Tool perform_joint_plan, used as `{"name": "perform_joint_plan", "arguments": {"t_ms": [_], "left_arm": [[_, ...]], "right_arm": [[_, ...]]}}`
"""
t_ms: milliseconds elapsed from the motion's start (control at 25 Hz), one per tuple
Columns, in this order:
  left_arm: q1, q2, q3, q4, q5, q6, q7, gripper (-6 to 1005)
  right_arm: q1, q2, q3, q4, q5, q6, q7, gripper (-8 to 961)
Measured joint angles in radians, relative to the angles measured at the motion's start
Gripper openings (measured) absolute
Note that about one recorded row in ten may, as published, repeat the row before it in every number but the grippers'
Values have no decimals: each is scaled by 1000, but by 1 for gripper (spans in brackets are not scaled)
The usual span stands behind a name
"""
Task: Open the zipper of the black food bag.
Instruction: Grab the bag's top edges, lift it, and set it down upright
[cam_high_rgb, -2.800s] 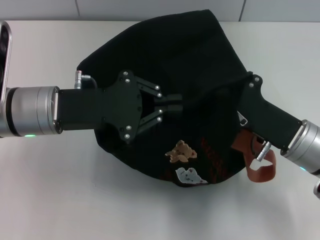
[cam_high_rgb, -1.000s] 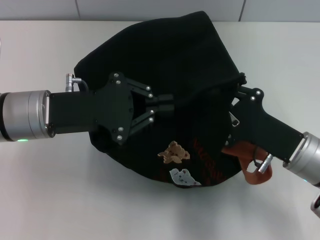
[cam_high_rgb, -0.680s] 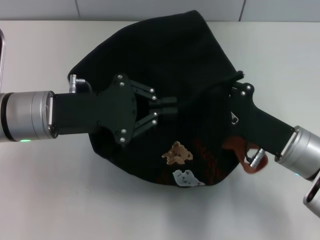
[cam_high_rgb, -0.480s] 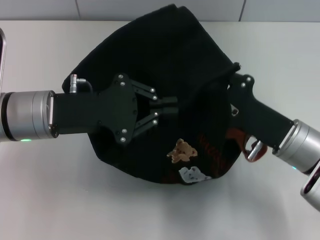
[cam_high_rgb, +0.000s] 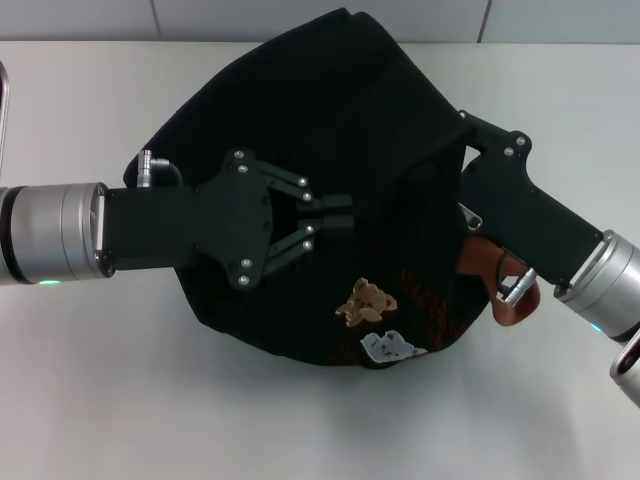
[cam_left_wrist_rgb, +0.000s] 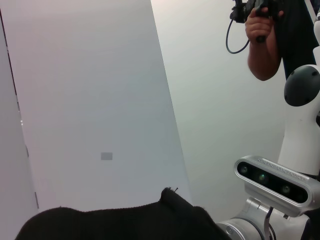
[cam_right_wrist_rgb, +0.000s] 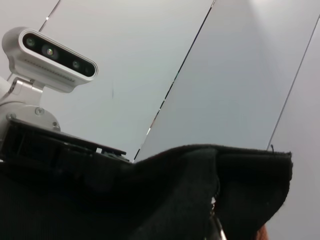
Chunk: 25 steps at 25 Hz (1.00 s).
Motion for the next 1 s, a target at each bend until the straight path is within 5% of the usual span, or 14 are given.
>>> {"name": "perform_joint_plan", "arguments": {"t_ms": [1000], "left_arm": [[1, 0, 0, -11, -1, 1, 11, 73]], "right_arm": [[9, 0, -13, 6, -54, 45, -6, 379]]}}
